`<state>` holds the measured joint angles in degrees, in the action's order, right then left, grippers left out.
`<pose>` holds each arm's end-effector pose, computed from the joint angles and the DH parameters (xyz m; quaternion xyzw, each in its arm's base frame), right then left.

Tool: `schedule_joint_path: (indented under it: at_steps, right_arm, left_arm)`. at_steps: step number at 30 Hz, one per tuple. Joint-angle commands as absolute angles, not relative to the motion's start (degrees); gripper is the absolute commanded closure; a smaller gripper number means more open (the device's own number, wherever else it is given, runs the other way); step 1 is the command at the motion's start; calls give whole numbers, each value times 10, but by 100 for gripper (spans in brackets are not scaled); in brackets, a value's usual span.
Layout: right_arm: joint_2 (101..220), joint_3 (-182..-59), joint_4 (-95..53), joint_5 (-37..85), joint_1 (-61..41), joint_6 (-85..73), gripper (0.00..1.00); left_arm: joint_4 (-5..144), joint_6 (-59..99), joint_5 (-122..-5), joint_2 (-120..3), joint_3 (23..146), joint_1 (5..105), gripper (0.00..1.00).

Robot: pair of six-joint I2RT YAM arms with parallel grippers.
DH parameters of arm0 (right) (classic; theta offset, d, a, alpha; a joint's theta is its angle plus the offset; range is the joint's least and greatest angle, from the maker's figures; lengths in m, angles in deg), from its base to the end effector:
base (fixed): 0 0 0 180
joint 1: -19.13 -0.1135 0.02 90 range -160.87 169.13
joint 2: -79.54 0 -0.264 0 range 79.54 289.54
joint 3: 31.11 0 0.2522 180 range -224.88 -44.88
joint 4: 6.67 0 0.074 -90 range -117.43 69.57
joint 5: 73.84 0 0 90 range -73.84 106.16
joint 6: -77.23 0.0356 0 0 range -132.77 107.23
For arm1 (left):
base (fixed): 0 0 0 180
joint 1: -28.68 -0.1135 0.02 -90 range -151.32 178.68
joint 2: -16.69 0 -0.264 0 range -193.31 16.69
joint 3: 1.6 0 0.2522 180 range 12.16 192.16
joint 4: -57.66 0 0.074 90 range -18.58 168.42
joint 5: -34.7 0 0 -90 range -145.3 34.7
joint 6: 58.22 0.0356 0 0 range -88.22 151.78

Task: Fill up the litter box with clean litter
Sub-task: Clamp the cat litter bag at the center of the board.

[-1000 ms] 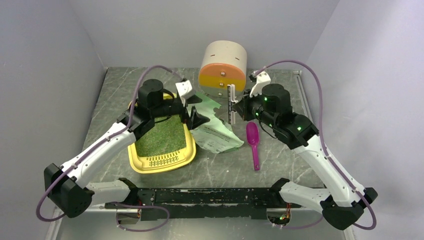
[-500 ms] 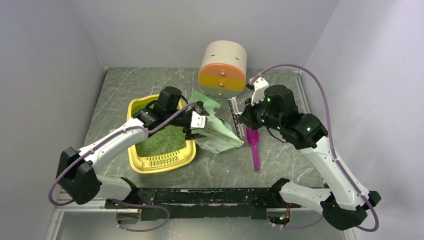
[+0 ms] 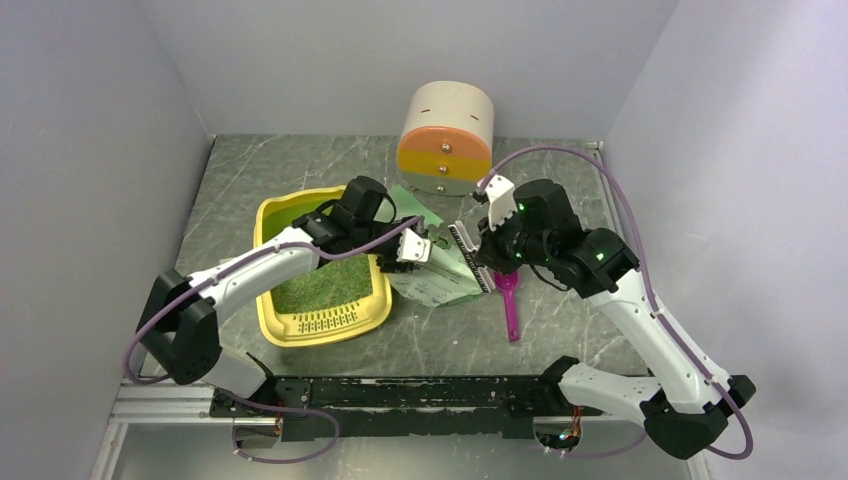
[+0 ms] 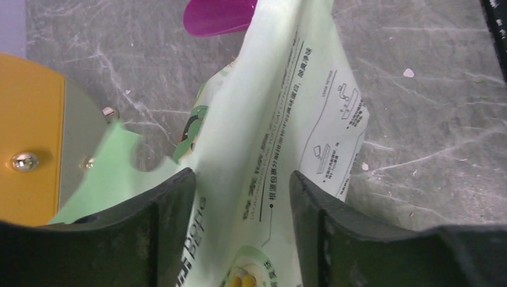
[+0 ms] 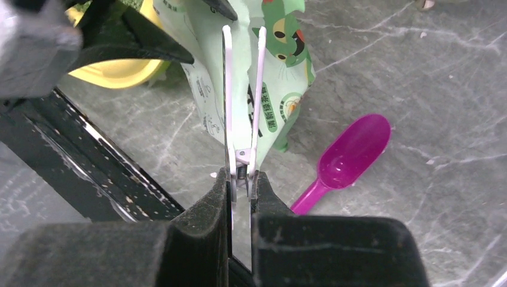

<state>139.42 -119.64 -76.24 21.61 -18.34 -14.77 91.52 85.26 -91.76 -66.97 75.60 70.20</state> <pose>0.1500 0.1192 0.3911 -0.3254 0.8486 0.1676 0.3820 0.2253 -0.2278 0.2811 0.7243 0.4854 -0.2408 0.4264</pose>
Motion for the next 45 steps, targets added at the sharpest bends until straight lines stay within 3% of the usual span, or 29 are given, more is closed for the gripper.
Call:
schedule_joint_path:
  at_steps: [1,12,19,29,45]
  right_arm:
    - [1397,-1201,-780,221,-183,-218,100]
    - [1451,-1228,-834,185,-215,-265,100]
    - [1474,-1235,-843,135,-263,-299,100]
    - [1503,-1236,-848,62,-292,-373,100]
    - [1512,-1222,-849,81,-293,-476,100]
  left_arm:
    - [944,862,-913,-706,799,704,40]
    - [949,835,-964,-717,809,678,79]
    - [970,837,-1002,-728,833,663,94]
    - [968,820,-1065,-734,839,640,95]
    - [977,828,-1091,-746,843,634,95]
